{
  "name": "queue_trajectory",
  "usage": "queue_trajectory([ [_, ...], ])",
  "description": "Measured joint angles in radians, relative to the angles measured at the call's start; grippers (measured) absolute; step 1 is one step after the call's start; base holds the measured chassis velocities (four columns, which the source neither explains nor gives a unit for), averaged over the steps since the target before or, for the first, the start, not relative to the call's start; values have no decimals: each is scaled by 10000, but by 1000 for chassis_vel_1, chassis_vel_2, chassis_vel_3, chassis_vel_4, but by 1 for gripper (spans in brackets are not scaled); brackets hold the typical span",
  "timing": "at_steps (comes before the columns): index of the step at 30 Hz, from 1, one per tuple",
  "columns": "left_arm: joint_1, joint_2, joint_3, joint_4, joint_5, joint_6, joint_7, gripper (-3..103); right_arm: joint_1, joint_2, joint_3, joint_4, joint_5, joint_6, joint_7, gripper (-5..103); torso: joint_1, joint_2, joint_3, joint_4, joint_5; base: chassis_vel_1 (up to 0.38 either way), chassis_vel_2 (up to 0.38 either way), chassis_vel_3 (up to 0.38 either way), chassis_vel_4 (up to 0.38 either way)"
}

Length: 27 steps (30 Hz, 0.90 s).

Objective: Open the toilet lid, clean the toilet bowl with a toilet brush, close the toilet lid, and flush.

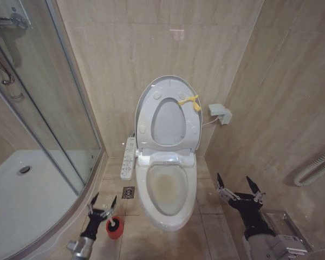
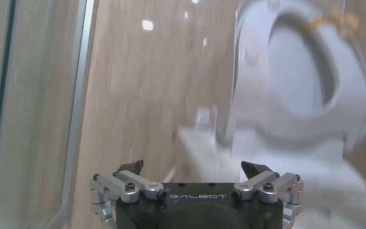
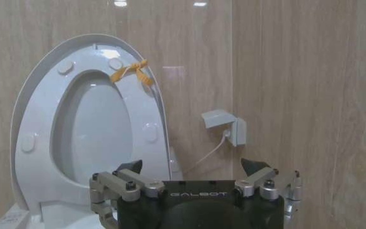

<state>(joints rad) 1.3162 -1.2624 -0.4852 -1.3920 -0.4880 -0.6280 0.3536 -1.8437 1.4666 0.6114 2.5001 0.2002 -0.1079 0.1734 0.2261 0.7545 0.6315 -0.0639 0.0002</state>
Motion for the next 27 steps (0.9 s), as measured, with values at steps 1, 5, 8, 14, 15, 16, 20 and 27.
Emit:
queue_trajectory([
  [1, 124, -29, -44, -622, 86, 211, -292, 100, 0, 0, 0, 0, 0, 0, 0, 100, 0, 0, 0, -3, 2, 0, 0, 0, 0],
  [5, 487, -94, -96, -2246, 314, 855, -1262, 100, 0, -1, 0, -1, 0, 0, 1, 100, 0, 0, 0, 0, 0, 0, 0, 0, 0],
  [8, 705, -92, -139, -3068, 419, 1209, -1748, 100, 0, 0, 0, 0, 0, 0, 0, 100, 0, 0, 0, -1, -1, 0, 0, 0, 0],
  [14, 1602, 41, -408, -5197, 494, 2312, -2846, 100, 0, 1, 0, 0, 0, 0, 0, 100, 0, 0, 0, 0, 0, 0, 0, 0, 0],
  [15, 1861, 69, -496, -5677, 460, 2599, -3122, 100, 0, 0, 0, 0, 0, 0, 0, 100, 0, 0, 0, 0, -2, 0, 0, 0, 0],
  [16, 1861, 69, -496, -5677, 460, 2599, -3122, 100, 0, 0, 0, 0, 0, 0, 0, 100, 0, 0, 0, 0, -2, 0, 0, 0, 0],
  [20, 2576, 118, -930, -6794, 222, 3414, -3548, 100, 0, 0, 0, 0, 0, 0, -1, 100, 0, 0, 0, 0, -2, 0, 0, 0, 0],
  [27, 4128, 22, -1923, -9134, 306, 4940, -4195, 100, 0, 1, 0, 0, 0, 0, 1, 100, -1, 0, -1, -1, -1, 0, 0, 0, 0],
])
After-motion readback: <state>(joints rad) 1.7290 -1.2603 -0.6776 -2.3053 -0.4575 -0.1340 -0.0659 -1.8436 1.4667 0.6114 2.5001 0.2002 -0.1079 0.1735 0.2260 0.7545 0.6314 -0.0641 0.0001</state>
